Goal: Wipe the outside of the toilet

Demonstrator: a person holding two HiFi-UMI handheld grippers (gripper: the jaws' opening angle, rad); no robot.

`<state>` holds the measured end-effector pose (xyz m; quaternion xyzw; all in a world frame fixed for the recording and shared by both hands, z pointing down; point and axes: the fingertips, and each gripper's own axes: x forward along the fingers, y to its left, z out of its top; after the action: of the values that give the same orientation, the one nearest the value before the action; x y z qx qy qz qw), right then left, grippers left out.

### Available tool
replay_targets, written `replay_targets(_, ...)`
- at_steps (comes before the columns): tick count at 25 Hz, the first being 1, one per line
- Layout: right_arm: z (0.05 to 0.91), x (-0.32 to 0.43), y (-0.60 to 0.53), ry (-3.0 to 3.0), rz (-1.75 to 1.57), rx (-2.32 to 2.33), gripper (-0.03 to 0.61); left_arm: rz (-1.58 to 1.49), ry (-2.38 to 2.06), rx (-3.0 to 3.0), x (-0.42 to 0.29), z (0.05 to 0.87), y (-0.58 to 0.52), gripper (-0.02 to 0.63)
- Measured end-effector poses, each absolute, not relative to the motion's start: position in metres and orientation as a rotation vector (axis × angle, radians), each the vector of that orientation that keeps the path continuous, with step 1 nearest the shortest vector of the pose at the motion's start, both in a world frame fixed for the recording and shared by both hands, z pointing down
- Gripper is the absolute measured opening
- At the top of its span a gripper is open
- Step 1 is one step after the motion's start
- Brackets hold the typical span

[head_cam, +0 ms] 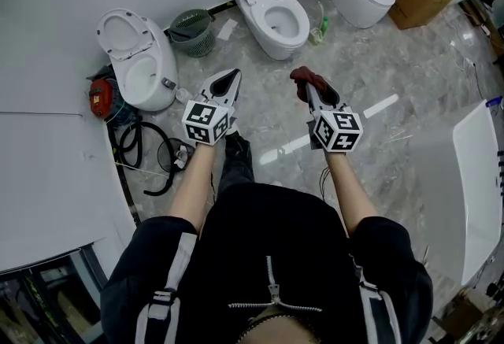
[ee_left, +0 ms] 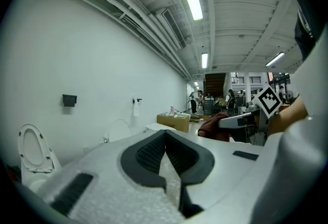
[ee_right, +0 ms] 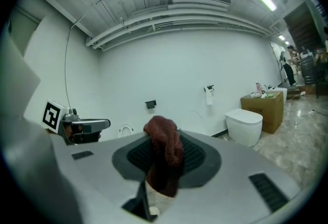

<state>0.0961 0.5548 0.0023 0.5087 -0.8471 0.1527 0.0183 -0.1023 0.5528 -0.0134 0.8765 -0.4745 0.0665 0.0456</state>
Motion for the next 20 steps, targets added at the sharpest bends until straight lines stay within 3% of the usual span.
replay_targets(20, 0.022, -0.068, 0.278, -2.500, 0.522, 1.623, 0.103, 0.259, -1.261, 2.698, -0.241, 0.014, 0.258, 0.006)
